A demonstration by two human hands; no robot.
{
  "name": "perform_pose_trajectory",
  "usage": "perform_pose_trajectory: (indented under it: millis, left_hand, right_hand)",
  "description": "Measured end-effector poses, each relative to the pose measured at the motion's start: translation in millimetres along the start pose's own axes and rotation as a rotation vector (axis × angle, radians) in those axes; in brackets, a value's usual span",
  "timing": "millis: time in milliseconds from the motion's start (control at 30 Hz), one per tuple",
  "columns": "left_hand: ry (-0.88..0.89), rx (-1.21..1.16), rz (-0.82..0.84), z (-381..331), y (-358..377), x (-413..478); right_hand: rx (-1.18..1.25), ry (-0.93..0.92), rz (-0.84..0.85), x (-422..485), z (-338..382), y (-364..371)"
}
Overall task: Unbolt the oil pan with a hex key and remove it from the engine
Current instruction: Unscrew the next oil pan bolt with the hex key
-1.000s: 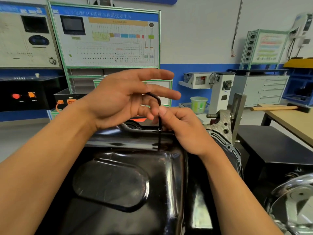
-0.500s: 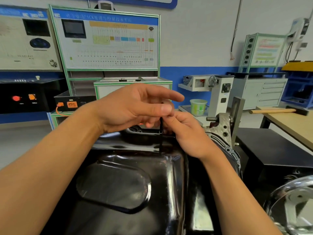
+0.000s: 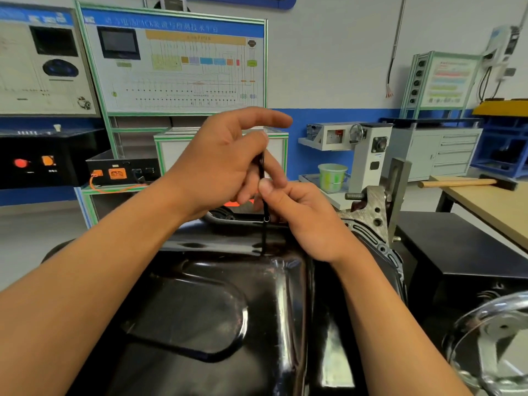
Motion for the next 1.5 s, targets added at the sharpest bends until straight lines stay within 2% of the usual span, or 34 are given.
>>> perform_pose_trajectory:
  millis: [100, 267, 567, 700, 767, 833, 900, 1100, 1200, 1367, 1500]
  left_hand:
    - [-0.101, -0.235, 0.109, 4.0, -2.4, -2.1]
    - [-0.144, -0.437, 0.434, 3.0, -0.9, -9.9]
    - [-0.282, -0.568, 0.657, 9.0, -1.1, -14.9]
    - [-0.317, -0.532, 0.691, 12.1, 0.3, -16.9]
    - [-0.301, -0.418, 0.728, 12.5, 5.8, -18.0]
    - [-0.292, -0.279, 0.658, 17.1, 10.0, -15.4]
    - [-0.270, -0.160, 0.506, 19.8, 10.3, -9.7]
    - [-0.113, 0.066, 0.109, 10.0, 4.4, 0.6]
    - [-0.078, 0.112, -0.006, 7.3, 1.7, 1.4]
    - [-0.219, -0.077, -0.051, 11.2, -5.0, 1.9]
    - [-0.251, -0.319, 0.118, 11.5, -6.3, -0.9]
  right_hand:
    - [0.008, 0.007, -0.032, 1.4, -1.7, 0.3]
    - [-0.010, -0.023, -0.053, 1.3, -2.2, -1.6]
    - [-0.013, -0.032, -0.009, -1.5, 3.1, -0.2]
    - [-0.003, -0.042, 0.041, -2.2, 1.6, 0.9]
    - [0.013, -0.046, 0.065, -1.7, 1.7, 1.2]
    - [-0.003, -0.033, 0.049, -2.0, 2.8, 1.4]
    - [-0.009, -0.027, 0.033, -1.0, 2.4, 0.9]
    - [-0.042, 0.015, 0.032, 1.0, 4.2, 2.2]
    - [-0.058, -0.007, 0.067, 1.4, 2.7, 1.7]
    - [-0.028, 0.052, 0.074, 2.3, -1.9, 3.1]
    - [-0.030, 0.043, 0.006, 2.0, -1.0, -0.7]
Point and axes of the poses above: each hand's wrist, its own x-axis towards the middle knuckle, its own y-axis out of the palm, z = x × y, the point moved 6 cm from there along x, towards the middle knuckle, and after that the axes turned 3 degrees about -x, right-handed, at the moved point
